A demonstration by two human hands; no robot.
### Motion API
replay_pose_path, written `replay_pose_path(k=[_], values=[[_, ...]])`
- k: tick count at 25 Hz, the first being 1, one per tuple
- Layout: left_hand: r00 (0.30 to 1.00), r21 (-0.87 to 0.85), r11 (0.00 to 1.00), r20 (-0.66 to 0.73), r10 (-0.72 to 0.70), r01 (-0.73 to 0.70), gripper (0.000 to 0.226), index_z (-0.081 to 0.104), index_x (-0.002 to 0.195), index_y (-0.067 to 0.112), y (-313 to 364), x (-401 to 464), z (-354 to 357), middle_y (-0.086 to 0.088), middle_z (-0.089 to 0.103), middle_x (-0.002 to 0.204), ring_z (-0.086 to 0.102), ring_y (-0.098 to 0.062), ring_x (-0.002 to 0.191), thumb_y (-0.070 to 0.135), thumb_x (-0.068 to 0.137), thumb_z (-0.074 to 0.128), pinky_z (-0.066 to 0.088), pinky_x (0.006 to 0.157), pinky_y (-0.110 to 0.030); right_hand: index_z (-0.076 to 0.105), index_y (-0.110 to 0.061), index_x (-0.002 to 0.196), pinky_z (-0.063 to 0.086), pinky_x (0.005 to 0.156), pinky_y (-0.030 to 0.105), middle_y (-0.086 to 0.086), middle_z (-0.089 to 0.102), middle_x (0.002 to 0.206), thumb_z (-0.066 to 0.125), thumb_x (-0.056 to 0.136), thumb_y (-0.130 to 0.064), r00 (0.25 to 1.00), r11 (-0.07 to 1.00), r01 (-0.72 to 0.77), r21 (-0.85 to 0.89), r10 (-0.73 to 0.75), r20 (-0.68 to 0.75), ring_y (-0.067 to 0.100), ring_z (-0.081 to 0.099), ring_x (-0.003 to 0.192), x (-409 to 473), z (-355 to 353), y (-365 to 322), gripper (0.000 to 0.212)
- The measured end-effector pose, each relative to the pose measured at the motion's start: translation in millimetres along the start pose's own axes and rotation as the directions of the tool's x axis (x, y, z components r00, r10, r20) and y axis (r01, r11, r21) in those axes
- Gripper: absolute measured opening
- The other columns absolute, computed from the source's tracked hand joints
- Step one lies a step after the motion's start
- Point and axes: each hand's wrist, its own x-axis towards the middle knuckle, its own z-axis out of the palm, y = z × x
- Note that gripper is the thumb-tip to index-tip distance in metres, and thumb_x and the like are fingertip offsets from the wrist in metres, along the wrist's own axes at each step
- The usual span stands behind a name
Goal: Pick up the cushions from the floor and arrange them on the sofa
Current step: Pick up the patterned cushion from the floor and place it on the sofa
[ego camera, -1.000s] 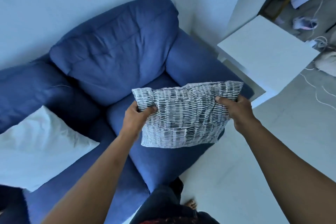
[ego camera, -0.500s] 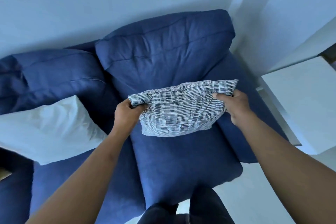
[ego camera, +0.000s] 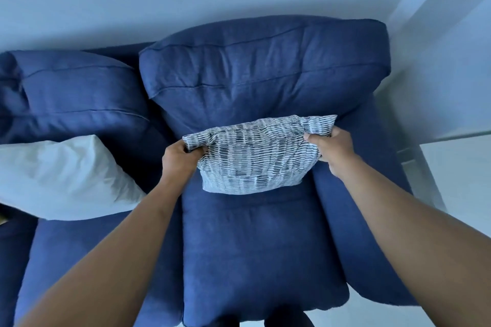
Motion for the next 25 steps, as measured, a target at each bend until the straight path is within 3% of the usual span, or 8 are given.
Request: replay_pose_path(k=[5, 8, 12, 15, 17, 21, 23, 25], values=[[0.994, 0.028, 0.995, -0.044, -0.096, 0.097, 0.026, 0.081, 0.091, 0.028, -5, 51, 25, 0.001, 0.084, 0.092, 0.081, -0.028, 0.093, 0.042, 0.069, 0.081, 0.066, 0.09, -0.05, 0.07, -0.018, 0.096, 0.058, 0.07, 0.029, -0.001, 0.075, 0.099, 0.081, 0.088, -0.005, 0.998, 1.0, -0.011, -0.013, 0.012, 0.063, 0.012, 0.071, 0.085, 60, 13, -4, 0.018], [0.99, 0.04, 0.99, -0.059, -0.129, 0.132, 0.02, 0.078, 0.089, 0.027, -2, 70, 36, -0.003, 0.082, 0.093, 0.08, -0.031, 0.091, 0.041, 0.074, 0.079, 0.067, 0.088, -0.051, 0.068, -0.013, 0.11, 0.055, 0.063, 0.029, 0.0, 0.074, 0.101, 0.082, 0.088, -0.011, 0.996, 0.997, -0.028, -0.068, 0.034, 0.083, 0.01, 0.069, 0.081, 85, 18, -8, 0.025], [0.981, 0.021, 0.989, -0.134, -0.142, 0.146, 0.038, 0.075, 0.108, 0.022, 15, 92, 40, 0.002, 0.077, 0.098, 0.079, -0.026, 0.092, 0.045, 0.078, 0.076, 0.066, 0.088, -0.05, 0.06, -0.014, 0.107, 0.05, 0.057, 0.028, -0.003, 0.067, 0.096, 0.084, 0.088, -0.023, 0.997, 0.985, -0.011, -0.171, 0.023, 0.067, 0.006, 0.06, 0.074, 114, 28, -26, 0.031], [0.975, 0.026, 0.987, -0.16, -0.151, 0.157, 0.026, 0.074, 0.091, 0.019, 26, 104, 42, -0.009, 0.08, 0.099, 0.08, -0.033, 0.096, 0.042, 0.079, 0.077, 0.067, 0.087, -0.049, 0.064, -0.017, 0.098, 0.054, 0.068, 0.033, 0.002, 0.072, 0.105, 0.085, 0.085, -0.036, 0.999, 0.965, 0.014, -0.263, -0.001, 0.048, 0.016, 0.066, 0.082, 129, 31, -30, 0.031], [0.967, 0.014, 0.985, -0.191, -0.169, 0.175, 0.028, 0.074, 0.091, 0.006, 26, 109, 42, -0.021, 0.08, 0.101, 0.08, -0.038, 0.096, 0.033, 0.086, 0.079, 0.069, 0.082, -0.048, 0.068, -0.015, 0.092, 0.057, 0.077, 0.037, 0.006, 0.076, 0.107, 0.083, 0.084, -0.041, 0.999, 0.929, 0.035, -0.369, -0.038, 0.0, 0.025, 0.071, 0.09, 133, 31, -26, 0.031], [0.941, 0.015, 0.978, -0.276, -0.194, 0.207, 0.025, 0.075, 0.094, 0.007, 21, 98, 37, -0.018, 0.082, 0.097, 0.081, -0.035, 0.087, 0.032, 0.09, 0.076, 0.069, 0.082, -0.048, 0.063, -0.017, 0.08, 0.053, 0.083, 0.035, 0.006, 0.074, 0.101, 0.076, 0.091, -0.038, 0.994, 0.898, 0.086, -0.432, -0.109, -0.029, 0.034, 0.072, 0.104, 129, 27, -19, 0.027], [0.942, 0.012, 0.975, -0.261, -0.211, 0.221, 0.019, 0.074, 0.089, 0.015, 19, 85, 31, -0.011, 0.082, 0.093, 0.081, -0.031, 0.087, 0.034, 0.089, 0.076, 0.068, 0.083, -0.048, 0.064, -0.012, 0.095, 0.052, 0.085, 0.037, 0.009, 0.072, 0.109, 0.073, 0.092, -0.042, 0.997, 0.905, 0.063, -0.42, -0.075, -0.013, 0.036, 0.07, 0.11, 124, 25, -16, 0.032], [0.951, 0.028, 0.975, -0.23, -0.209, 0.221, 0.019, 0.074, 0.089, 0.024, 17, 65, 25, -0.002, 0.081, 0.093, 0.08, -0.024, 0.091, 0.041, 0.083, 0.077, 0.067, 0.088, -0.047, 0.063, -0.007, 0.122, 0.05, 0.088, 0.037, 0.012, 0.069, 0.126, 0.072, 0.092, -0.047, 0.999, 0.92, 0.045, -0.39, -0.048, 0.002, 0.035, 0.066, 0.119, 109, 23, -17, 0.051]])
